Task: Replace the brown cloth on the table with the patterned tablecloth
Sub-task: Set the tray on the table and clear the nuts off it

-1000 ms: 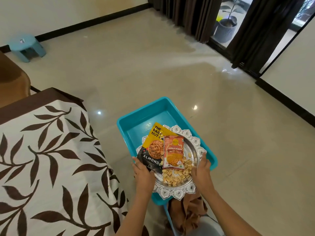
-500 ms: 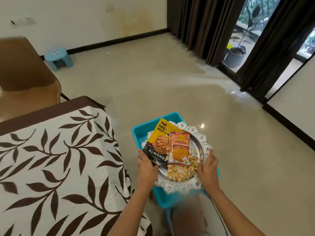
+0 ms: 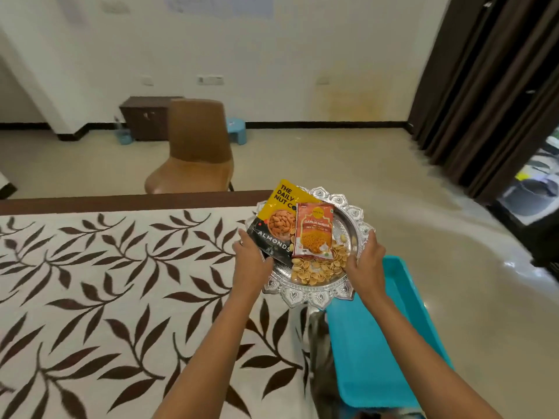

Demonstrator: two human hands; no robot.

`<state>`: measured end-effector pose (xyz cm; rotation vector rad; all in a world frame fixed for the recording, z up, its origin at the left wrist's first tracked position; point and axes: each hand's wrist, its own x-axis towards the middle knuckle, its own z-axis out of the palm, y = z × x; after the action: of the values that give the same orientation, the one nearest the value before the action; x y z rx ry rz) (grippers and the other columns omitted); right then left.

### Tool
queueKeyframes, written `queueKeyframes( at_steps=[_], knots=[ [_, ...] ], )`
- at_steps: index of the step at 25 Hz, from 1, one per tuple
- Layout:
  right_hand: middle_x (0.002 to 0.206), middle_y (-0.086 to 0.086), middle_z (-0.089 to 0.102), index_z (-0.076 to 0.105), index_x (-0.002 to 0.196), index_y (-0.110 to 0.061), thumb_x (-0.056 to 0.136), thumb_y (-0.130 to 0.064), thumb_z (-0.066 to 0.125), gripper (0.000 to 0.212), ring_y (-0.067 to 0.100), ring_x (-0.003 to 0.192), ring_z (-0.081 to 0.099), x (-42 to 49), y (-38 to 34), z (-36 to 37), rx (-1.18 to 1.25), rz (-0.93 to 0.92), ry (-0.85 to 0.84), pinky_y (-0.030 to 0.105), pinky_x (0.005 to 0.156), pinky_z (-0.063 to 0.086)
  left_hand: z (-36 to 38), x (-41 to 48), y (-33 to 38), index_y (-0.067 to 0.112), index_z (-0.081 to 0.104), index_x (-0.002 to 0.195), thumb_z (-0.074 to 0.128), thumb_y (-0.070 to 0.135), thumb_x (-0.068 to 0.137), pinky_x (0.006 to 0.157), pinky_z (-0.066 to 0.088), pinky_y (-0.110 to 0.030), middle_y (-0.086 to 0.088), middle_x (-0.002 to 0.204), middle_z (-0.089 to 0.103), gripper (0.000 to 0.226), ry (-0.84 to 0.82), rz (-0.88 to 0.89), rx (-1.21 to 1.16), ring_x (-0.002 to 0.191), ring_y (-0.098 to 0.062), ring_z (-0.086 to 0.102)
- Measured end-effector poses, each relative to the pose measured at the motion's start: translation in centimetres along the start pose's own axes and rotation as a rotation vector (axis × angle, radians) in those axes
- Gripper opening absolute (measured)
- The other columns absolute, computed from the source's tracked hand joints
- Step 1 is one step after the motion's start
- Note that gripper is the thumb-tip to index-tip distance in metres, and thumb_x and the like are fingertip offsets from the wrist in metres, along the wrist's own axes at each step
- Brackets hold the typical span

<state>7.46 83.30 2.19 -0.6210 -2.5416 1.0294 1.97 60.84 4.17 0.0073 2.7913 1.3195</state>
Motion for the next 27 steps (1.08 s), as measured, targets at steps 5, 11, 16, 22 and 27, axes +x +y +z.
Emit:
queueKeyframes(
  at_steps=[5,11,16,22,27],
  knots=[
    [0.138,0.024,0.028,0.011,0.151,-0.012,0.094,-0.012,0.049,0.068,0.026,0.087,0.053,-2.8,-10.9,10.0,0.047,-0.093,-0.156,0.039,0.079,0.049,-12.7,0.6,-8.1,0.001,-0.005,0.150,0.066,0.018,0.089,0.094,0.040,-0.029,-0.026,0.150,0.013,0.096,0.154,-0.105,0.053,0.126,-0.036,0.044],
    [0.137,0.027,0.028,0.007,0.151,-0.012,0.095,-0.015,0.048,0.069,0.031,0.094,0.054,-9.4,-24.2,23.3,0.119,-0.201,-0.308,0.033,0.075,0.044,-27.3,0.3,-20.9,0.004,-0.005,0.151,0.065,0.018,0.088,0.096,0.042,-0.034,-0.025,0.150,0.014,0.096,0.293,-0.255,0.086,0.125,-0.037,0.046],
    [0.137,0.030,0.029,0.007,0.151,-0.007,0.099,-0.016,0.045,0.066,0.021,0.084,0.044,-14.4,-33.1,32.8,0.140,-0.280,-0.421,0.030,0.072,0.041,-37.0,-0.1,-29.5,0.001,-0.002,0.151,0.064,0.014,0.088,0.096,0.042,-0.033,-0.026,0.149,0.016,0.092,0.397,-0.354,0.135,0.125,-0.037,0.045],
    [0.135,0.030,0.029,0.008,0.151,-0.007,0.099,-0.015,0.044,0.064,0.018,0.087,0.039,-18.0,-38.8,40.0,0.131,-0.281,-0.503,0.030,0.074,0.038,-42.9,0.0,-36.4,0.000,-0.002,0.150,0.063,0.016,0.089,0.097,0.041,-0.033,-0.027,0.147,0.018,0.091,0.413,-0.424,0.159,0.125,-0.036,0.044],
    [0.127,0.030,0.036,0.015,0.147,-0.006,0.094,-0.011,0.046,0.061,0.027,0.086,0.052,-18.9,-40.4,42.6,-0.025,-0.296,-0.462,0.031,0.064,0.048,-44.3,1.2,-39.3,0.001,0.006,0.151,0.062,0.017,0.088,0.104,0.036,-0.037,-0.024,0.149,0.019,0.086,0.389,-0.430,0.083,0.134,-0.034,0.033]
  ],
)
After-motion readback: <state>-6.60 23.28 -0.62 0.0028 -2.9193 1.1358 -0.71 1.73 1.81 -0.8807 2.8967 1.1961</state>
